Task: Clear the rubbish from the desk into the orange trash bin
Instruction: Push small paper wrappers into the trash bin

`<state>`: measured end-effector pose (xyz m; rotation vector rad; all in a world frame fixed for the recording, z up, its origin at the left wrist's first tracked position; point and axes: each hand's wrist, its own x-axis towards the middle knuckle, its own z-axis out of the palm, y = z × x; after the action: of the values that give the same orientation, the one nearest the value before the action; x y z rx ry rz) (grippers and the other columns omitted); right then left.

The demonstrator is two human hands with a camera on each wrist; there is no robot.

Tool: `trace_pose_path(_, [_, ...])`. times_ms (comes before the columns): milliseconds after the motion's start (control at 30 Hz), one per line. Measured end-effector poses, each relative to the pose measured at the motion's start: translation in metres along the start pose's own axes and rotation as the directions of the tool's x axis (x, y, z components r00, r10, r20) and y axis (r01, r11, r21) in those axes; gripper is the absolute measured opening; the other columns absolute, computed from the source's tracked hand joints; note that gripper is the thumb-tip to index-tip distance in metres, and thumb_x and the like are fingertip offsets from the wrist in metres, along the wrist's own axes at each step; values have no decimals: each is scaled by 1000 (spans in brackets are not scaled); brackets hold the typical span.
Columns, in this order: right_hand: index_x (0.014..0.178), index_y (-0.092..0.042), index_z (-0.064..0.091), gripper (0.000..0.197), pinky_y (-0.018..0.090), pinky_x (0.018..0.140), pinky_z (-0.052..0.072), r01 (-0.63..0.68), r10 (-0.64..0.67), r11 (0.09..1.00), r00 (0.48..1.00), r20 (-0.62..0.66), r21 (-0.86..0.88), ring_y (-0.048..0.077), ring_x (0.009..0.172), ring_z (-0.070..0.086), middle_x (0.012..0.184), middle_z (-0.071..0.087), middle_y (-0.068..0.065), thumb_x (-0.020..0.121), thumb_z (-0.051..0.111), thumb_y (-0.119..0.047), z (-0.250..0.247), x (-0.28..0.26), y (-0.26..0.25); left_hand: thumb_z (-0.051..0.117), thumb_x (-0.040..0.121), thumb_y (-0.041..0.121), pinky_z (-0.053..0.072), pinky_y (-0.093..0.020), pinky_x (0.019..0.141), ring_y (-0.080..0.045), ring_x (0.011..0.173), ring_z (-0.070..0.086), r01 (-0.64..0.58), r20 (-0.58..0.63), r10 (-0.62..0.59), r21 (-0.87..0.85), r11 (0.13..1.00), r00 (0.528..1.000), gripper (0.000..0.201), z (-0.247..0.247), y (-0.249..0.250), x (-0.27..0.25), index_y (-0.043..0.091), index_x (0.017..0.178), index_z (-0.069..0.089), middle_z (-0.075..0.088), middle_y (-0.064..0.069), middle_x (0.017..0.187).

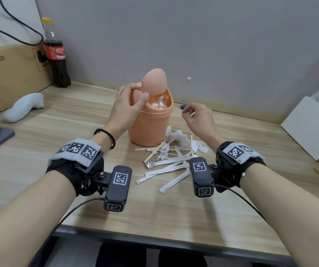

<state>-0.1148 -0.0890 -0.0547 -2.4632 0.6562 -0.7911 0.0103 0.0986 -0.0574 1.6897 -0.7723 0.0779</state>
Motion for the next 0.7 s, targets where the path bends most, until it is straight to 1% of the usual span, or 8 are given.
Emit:
trace_pose_path(133, [90, -14, 66, 6, 15, 53, 50, -50, 47, 985, 999, 18, 164, 14, 63, 67, 82, 65, 2, 92, 60, -13, 0, 1, -2, 58, 96, 45, 37, -17, 88, -7, 114, 46, 3, 4, -3, -11, 1000, 1000, 37, 1, -1, 1, 23, 125, 52, 46, 7, 126])
trace_pose_path(200, [88, -15, 68, 7, 11, 50, 47, -55, 42, 990, 994, 103, 130, 15, 66, 67, 78, 68, 5, 90, 62, -12, 0, 0, 2, 58, 96, 45, 37, -20, 90, -7, 114, 47, -1, 6, 2, -18, 1000, 1000, 37, 1, -2, 1, 23, 125, 52, 47, 6, 127])
trace_pose_path(267, [88, -16, 72, 9, 12, 53, 46, -36, 28, 999, 979, 200, 37, 17, 72, 67, 80, 72, 7, 88, 64, -12, 2, -1, 8, 58, 96, 45, 37, -20, 92, -6, 114, 47, -2, 7, 3, -29, 1000, 1000, 38, 1, -3, 1, 23, 126, 52, 47, 6, 127])
trace_pose_path(400, [90, -12, 78, 8, 11, 62, 50, -47, 38, 999, 954, 297, 23, 8, 74, 64, 89, 75, 2, 84, 72, -14, 7, -7, 15, 58, 96, 44, 36, -19, 91, -5, 114, 46, -4, 3, 4, -30, 1000, 1000, 36, 0, -3, 1, 24, 125, 52, 46, 6, 127])
trace_pose_path(500, [90, -10, 78, 10, 30, 72, 57, -17, 22, 1000, 936, 353, -17, 13, 82, 63, 87, 69, -5, 82, 74, -15, 6, -10, 12, 58, 96, 44, 36, -22, 94, -6, 115, 46, -5, 7, 5, -32, 999, 1000, 35, 0, -3, 0, 24, 125, 52, 47, 5, 127])
trace_pose_path(567, [90, -8, 78, 11, 35, 79, 53, 3, 12, 999, 915, 404, -37, 11, 92, 56, 94, 58, -10, 82, 74, -14, 6, -11, 8, 58, 96, 45, 37, -23, 94, -6, 114, 46, -6, 6, 6, -29, 1000, 1000, 35, 0, -3, 1, 24, 123, 52, 47, 6, 127])
trace_pose_path(633, [89, -11, 79, 11, 31, 84, 45, 25, 24, 995, 892, 451, -101, 11, 104, 51, 106, 54, -7, 81, 75, -16, 10, -10, 9, 58, 96, 44, 37, -23, 94, -6, 114, 46, -1, 6, 2, -30, 1000, 1000, 33, 1, -3, 1, 25, 122, 52, 46, 7, 126])
trace_pose_path(700, [86, -16, 78, 8, 25, 78, 44, 30, 64, 982, 879, 473, -188, 14, 101, 59, 107, 63, -5, 80, 73, -18, 16, -11, 11, 58, 96, 44, 37, -22, 93, -5, 113, 46, -1, 9, 1, -28, 1000, 1000, 29, 0, -3, 1, 28, 120, 51, 46, 7, 126])
